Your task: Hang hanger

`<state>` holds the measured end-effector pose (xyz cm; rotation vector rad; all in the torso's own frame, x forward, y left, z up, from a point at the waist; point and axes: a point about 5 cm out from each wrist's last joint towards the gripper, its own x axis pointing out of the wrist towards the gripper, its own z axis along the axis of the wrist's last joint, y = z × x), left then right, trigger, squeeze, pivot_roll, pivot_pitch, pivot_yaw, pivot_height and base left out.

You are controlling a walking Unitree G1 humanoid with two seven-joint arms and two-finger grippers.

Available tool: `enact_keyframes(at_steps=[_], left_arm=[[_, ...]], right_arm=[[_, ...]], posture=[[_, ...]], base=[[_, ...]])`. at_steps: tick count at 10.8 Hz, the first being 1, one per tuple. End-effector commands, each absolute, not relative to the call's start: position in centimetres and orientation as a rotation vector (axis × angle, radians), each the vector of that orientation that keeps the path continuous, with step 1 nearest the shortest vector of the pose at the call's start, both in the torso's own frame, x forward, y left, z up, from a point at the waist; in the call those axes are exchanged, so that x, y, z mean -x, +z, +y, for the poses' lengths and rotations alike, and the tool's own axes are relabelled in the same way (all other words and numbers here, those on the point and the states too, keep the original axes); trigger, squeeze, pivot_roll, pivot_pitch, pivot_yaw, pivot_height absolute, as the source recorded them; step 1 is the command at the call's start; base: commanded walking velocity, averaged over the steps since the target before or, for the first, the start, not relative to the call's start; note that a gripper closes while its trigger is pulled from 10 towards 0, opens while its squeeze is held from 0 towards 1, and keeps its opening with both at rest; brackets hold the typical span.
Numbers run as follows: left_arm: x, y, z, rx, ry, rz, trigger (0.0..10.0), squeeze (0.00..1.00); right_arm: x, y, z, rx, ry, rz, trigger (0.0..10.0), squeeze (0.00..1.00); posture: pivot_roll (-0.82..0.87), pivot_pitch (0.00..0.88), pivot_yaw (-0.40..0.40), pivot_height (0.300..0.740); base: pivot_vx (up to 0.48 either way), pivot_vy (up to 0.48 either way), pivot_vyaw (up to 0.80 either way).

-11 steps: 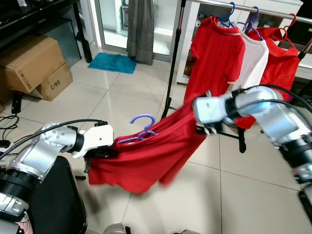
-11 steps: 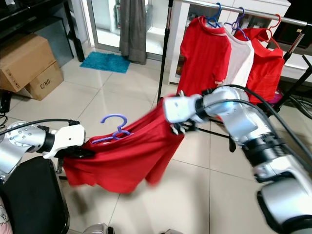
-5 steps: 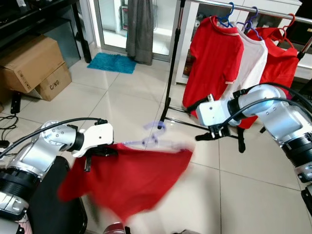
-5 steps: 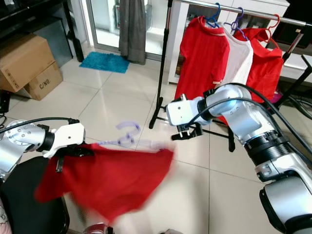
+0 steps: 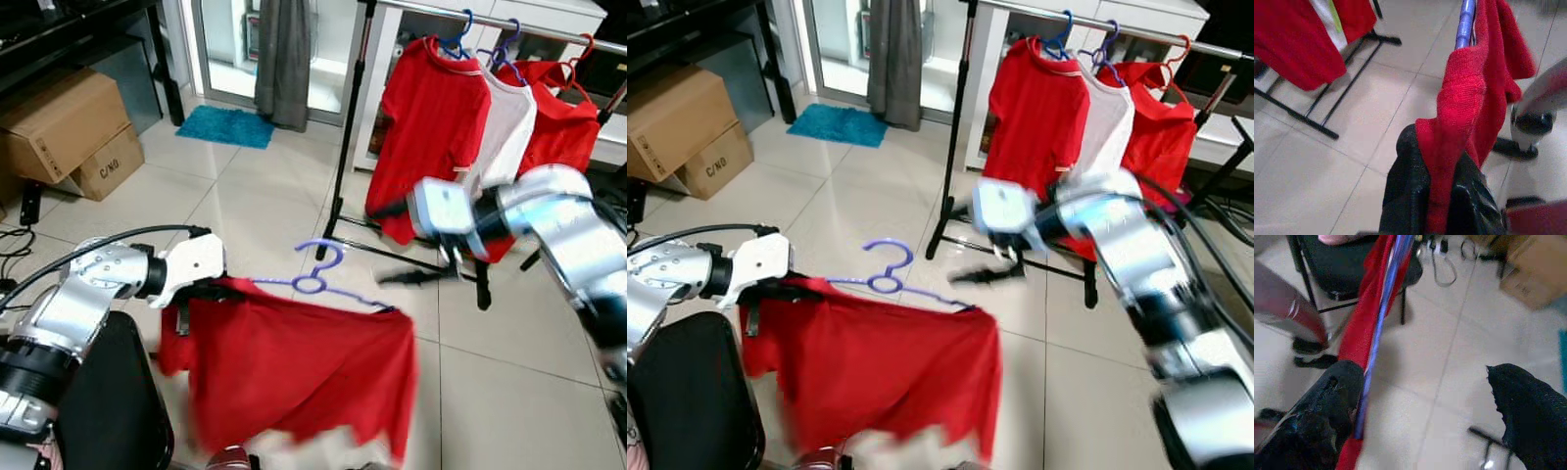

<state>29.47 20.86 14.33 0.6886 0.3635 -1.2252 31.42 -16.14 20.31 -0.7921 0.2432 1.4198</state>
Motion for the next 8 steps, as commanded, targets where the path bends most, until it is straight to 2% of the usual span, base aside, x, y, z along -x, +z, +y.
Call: enact_keyframes(at_steps=[1,2,4,5,6,8], left_arm=[[-29.5,15.4,20.2,-0.632,-1.225,0.280,0.0,0.00],[-29.5,15.5,20.2,-0.618,-1.223,0.270,0.0,0.00],[-29.4,15.7,20.1,-0.601,-1.223,0.253,0.0,0.00],[-29.5,15.7,19.9,-0.600,-1.220,0.248,0.0,0.00],[-29.6,15.8,19.8,-0.598,-1.220,0.245,0.0,0.00],[-29.6,15.9,19.6,-0.599,-1.224,0.244,0.0,0.00]], right_arm=[[-31.1,20.1,-16.9,0.768,1.407,0.280,10.0,0.00],[-31.0,19.9,-17.0,0.743,1.408,0.286,10.0,0.00],[-30.0,19.8,-15.6,0.556,1.461,0.244,10.0,0.00],[-29.3,19.2,-13.5,0.417,1.492,0.211,1.8,0.00],[-29.1,18.8,-12.4,0.369,1.493,0.201,0.0,0.00],[-29.0,18.3,-11.3,0.318,1.463,0.187,0.0,0.00]], posture=[[-0.08,0.000,-0.063,0.740],[-0.08,0.000,-0.063,0.740],[-0.08,0.000,-0.065,0.740],[-0.08,0.000,-0.064,0.740],[-0.08,0.000,-0.064,0.740],[-0.08,0.000,-0.063,0.740]], base=[[0.000,0.000,0.00],[0.000,0.000,0.00],[0.000,0.000,0.00],[0.000,0.000,0.00],[0.000,0.000,0.00],[0.000,0.000,0.00]])
